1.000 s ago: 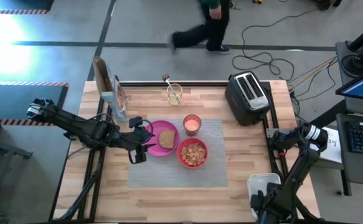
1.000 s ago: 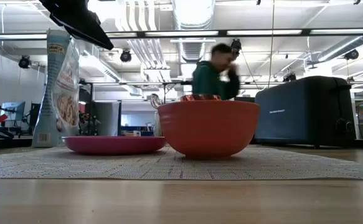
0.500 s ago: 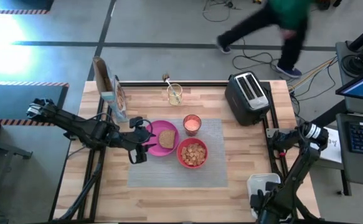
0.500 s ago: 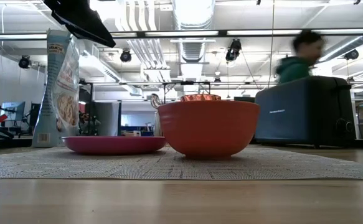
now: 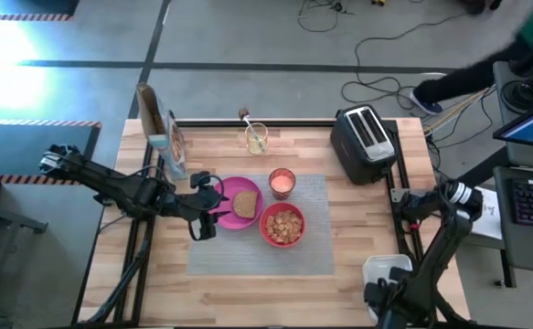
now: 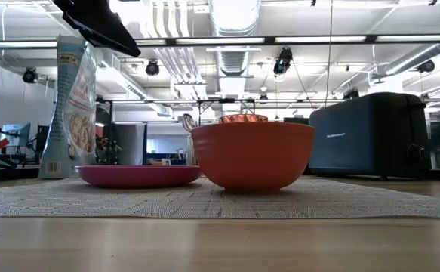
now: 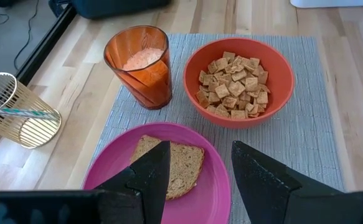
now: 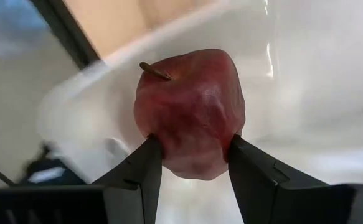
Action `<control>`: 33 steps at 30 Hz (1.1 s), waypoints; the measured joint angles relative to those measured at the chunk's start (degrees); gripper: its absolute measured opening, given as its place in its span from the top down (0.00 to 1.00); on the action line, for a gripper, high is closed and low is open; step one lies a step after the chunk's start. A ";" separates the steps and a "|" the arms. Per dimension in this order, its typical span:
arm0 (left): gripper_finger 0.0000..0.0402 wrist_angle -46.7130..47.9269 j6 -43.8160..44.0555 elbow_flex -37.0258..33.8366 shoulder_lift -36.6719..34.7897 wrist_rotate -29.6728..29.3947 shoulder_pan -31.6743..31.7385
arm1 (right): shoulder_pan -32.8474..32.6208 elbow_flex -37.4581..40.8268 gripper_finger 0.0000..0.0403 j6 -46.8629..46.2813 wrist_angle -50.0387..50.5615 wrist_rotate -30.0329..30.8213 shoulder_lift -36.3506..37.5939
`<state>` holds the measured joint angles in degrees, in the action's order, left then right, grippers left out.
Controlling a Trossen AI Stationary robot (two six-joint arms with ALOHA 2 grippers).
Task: Arrange a breakfast setting
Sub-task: Put the red apple on the grey table mat to the top right of the orange bowl
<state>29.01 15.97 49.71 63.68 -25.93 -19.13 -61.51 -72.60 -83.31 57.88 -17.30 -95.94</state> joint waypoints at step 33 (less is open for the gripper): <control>0.61 0.26 1.09 0.00 0.00 1.27 0.00 | 0.27 -11.24 0.66 -7.42 28.95 57.09 2.12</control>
<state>29.28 17.06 49.71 63.68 -24.67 -19.14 -61.24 -83.83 -90.72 86.83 39.80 -93.82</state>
